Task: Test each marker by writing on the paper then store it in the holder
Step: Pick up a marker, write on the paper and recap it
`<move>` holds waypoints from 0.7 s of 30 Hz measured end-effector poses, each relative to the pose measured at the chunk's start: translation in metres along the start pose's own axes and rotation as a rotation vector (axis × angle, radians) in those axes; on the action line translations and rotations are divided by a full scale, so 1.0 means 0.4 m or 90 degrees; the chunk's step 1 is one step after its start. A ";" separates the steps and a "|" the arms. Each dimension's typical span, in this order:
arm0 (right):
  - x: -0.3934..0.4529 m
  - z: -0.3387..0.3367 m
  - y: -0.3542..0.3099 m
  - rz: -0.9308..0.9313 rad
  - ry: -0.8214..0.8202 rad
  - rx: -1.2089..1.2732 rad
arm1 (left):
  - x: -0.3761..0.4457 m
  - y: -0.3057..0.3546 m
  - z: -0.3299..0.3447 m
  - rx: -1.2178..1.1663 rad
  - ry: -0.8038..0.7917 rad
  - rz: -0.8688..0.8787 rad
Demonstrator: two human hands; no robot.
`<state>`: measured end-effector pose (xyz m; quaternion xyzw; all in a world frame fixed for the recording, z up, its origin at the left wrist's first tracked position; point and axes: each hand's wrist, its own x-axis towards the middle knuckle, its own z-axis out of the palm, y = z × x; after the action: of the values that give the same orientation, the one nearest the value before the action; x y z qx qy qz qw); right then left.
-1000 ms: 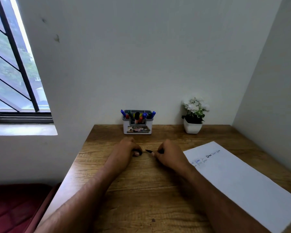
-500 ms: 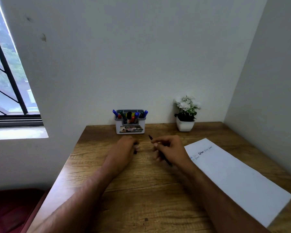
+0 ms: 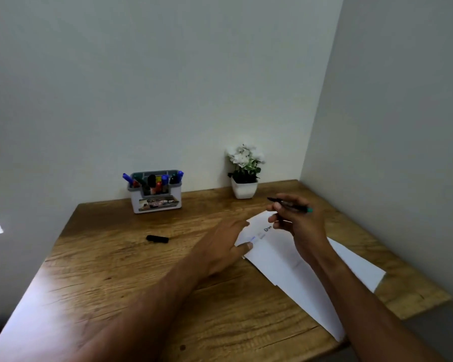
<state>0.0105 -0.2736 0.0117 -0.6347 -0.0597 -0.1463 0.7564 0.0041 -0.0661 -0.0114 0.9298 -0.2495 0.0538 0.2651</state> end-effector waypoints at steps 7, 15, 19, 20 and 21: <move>-0.005 -0.055 0.030 0.028 0.034 -0.175 | 0.010 0.006 0.052 0.024 -0.069 0.025; 0.004 -0.033 0.061 0.093 -0.007 -0.260 | 0.014 0.004 0.057 0.056 -0.084 0.021; 0.008 -0.032 0.075 0.048 -0.006 -0.360 | 0.013 0.002 0.058 0.059 -0.086 0.021; 0.009 -0.033 0.075 0.035 -0.002 -0.375 | 0.013 0.002 0.059 0.062 -0.087 0.022; 0.009 -0.033 0.076 0.021 0.001 -0.386 | 0.014 0.002 0.059 0.065 -0.088 0.022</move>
<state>0.0217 -0.2826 -0.0185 -0.8324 -0.0021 -0.1457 0.5347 0.0076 -0.0813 -0.0297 0.9392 -0.2801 0.0066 0.1984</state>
